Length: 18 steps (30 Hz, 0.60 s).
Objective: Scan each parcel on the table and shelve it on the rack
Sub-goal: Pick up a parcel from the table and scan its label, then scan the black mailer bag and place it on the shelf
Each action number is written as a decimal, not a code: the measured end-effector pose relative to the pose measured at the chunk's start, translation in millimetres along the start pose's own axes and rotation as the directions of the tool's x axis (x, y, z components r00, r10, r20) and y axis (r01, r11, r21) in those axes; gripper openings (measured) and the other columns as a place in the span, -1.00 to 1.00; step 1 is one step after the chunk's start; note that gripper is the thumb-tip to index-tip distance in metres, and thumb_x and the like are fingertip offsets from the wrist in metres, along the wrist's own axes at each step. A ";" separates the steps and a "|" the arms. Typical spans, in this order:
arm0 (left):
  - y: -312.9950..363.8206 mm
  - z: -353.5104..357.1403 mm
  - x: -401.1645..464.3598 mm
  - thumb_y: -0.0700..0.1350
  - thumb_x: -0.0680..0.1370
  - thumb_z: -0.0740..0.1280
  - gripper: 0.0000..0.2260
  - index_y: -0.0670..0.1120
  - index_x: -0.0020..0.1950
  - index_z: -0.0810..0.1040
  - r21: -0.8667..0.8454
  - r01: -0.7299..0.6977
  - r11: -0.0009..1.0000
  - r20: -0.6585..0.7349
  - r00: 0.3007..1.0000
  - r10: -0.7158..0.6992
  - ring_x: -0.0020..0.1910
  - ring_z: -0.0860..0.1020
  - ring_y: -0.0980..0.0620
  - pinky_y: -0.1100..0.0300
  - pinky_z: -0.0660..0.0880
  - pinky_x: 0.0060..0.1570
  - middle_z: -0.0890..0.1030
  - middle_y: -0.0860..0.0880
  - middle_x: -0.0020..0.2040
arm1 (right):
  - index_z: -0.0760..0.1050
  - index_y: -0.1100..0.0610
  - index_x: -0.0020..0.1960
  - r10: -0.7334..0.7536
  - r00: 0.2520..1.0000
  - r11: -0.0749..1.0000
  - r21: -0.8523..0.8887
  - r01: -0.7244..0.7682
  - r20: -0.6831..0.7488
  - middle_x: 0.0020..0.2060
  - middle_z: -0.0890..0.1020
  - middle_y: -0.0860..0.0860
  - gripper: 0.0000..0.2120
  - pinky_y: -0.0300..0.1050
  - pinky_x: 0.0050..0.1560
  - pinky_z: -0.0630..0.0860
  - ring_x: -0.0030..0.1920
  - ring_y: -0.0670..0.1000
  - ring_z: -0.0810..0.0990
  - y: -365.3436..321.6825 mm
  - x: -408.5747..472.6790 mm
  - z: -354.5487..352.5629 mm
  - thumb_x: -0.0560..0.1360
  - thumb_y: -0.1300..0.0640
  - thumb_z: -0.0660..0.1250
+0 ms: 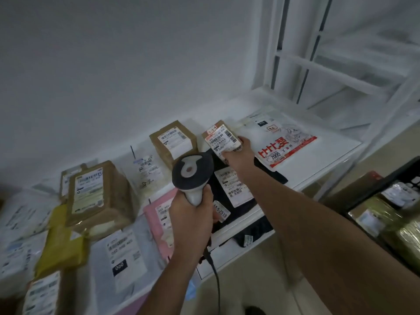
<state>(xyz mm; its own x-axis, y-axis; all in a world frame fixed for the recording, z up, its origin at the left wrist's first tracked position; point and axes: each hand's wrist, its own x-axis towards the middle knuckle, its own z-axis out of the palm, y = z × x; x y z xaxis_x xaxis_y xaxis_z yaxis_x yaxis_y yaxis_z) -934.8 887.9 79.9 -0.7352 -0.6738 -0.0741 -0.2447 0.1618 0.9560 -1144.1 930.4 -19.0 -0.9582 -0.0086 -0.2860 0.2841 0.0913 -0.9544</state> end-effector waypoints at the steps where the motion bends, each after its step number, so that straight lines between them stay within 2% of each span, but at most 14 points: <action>1: -2.4 5.8 2.7 -0.15 0.58 0.35 -0.77 -0.29 -0.17 0.52 0.002 0.003 1.000 -0.014 1.000 -0.003 -0.58 0.57 0.05 0.27 0.49 -0.54 0.58 -0.03 -0.53 | 0.30 -0.05 0.39 -0.005 1.000 1.000 -0.024 0.006 0.018 0.25 0.47 0.16 -0.31 0.03 -0.05 0.67 0.02 0.10 0.61 -1.1 10.5 5.5 0.35 0.26 0.49; 4: -14.0 19.4 12.0 -0.13 0.58 0.35 -0.76 -0.26 -0.22 0.51 0.028 -0.001 1.000 -0.046 0.999 0.002 -0.54 0.59 -0.01 0.16 0.54 -0.48 0.59 -0.07 -0.50 | 0.29 -0.02 0.39 -0.022 0.998 0.998 -0.058 0.026 0.061 0.28 0.46 0.16 -0.34 0.02 -0.02 0.65 0.07 0.13 0.58 -2.2 36.5 22.9 0.37 0.26 0.43; 7: -26.7 27.6 22.9 -0.13 0.58 0.35 -0.76 -0.21 -0.24 0.51 0.050 -0.017 0.999 -0.050 0.999 0.019 -0.53 0.60 -0.02 0.14 0.56 -0.47 0.59 -0.09 -0.49 | 0.32 0.01 0.40 -0.030 0.997 0.999 -0.019 0.032 0.069 0.29 0.45 0.15 -0.41 -0.16 -0.18 0.60 0.02 0.09 0.57 3.8 60.3 40.6 0.41 0.28 0.33; 10: -39.6 31.9 33.2 -0.13 0.58 0.35 -0.77 -0.25 -0.21 0.51 0.045 -0.023 0.999 -0.070 0.997 0.026 -0.55 0.59 0.00 0.24 0.51 -0.52 0.59 -0.13 -0.47 | 0.34 0.04 0.37 -0.070 0.995 0.996 -0.050 0.074 0.075 0.26 0.48 0.17 -0.49 -0.04 0.00 0.61 0.03 0.11 0.57 12.9 76.9 55.7 0.44 0.23 0.30; 12: -47.3 33.5 38.8 -0.16 0.58 0.35 -0.76 -0.29 -0.21 0.50 0.023 -0.027 0.999 -0.085 0.996 0.029 -0.57 0.57 0.01 0.28 0.48 -0.55 0.58 -0.16 -0.47 | 0.41 0.08 0.30 -0.125 0.991 0.988 -0.080 0.129 0.055 0.19 0.54 0.18 -0.56 0.04 0.03 0.62 0.03 0.13 0.60 16.2 85.7 65.1 0.43 0.21 0.33; 14: -53.4 34.5 43.1 -0.18 0.58 0.35 -0.77 -0.32 -0.19 0.50 0.011 -0.023 1.000 -0.099 0.995 0.024 -0.58 0.56 0.01 0.31 0.44 -0.57 0.57 -0.21 -0.46 | 0.49 0.15 0.15 -0.164 0.985 0.975 -0.145 0.169 0.048 0.07 0.60 0.14 -0.72 -0.11 -0.02 0.61 0.01 0.11 0.62 15.3 92.5 71.8 0.44 0.26 0.34; 16: -57.1 33.7 46.7 -0.18 0.58 0.35 -0.78 -0.33 -0.17 0.51 0.009 -0.006 1.000 -0.119 0.993 0.007 -0.57 0.55 0.02 0.35 0.43 -0.57 0.58 -0.29 -0.39 | 0.49 0.20 0.09 -0.135 0.987 0.971 -0.189 0.149 0.084 -0.04 0.58 0.05 -0.84 -0.44 -0.06 0.44 -0.06 -0.01 0.58 15.0 96.7 76.1 0.52 0.31 0.29; 17: -57.8 32.5 48.1 -0.18 0.58 0.35 -0.78 -0.34 -0.17 0.51 0.009 0.002 1.000 -0.130 0.991 -0.001 -0.57 0.55 0.03 0.35 0.43 -0.57 0.58 -0.30 -0.38 | 0.46 0.24 0.12 -0.115 0.988 0.971 -0.197 0.134 0.102 -0.01 0.55 0.05 -0.84 -0.53 -0.02 0.35 -0.06 -0.04 0.53 14.3 96.1 77.1 0.54 0.31 0.25; 18: -57.7 30.9 49.1 -0.18 0.58 0.35 -0.78 -0.34 -0.16 0.52 0.012 0.007 1.000 -0.137 0.991 -0.005 -0.57 0.55 0.02 0.34 0.44 -0.57 0.58 -0.29 -0.39 | 0.43 0.28 0.22 -0.101 0.989 0.972 -0.200 0.121 0.107 0.10 0.53 0.09 -0.75 -0.51 0.10 0.32 0.02 -0.01 0.51 14.5 96.0 77.6 0.54 0.31 0.25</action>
<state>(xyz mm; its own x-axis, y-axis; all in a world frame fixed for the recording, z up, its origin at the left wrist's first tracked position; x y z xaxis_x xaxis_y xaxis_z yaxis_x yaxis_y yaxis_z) -976.3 867.8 12.3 -0.6405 -0.7670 -0.0394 -0.2572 0.1659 0.9520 -1229.3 853.6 -66.8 -0.9727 -0.1244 -0.1958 0.1536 0.2872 -0.9455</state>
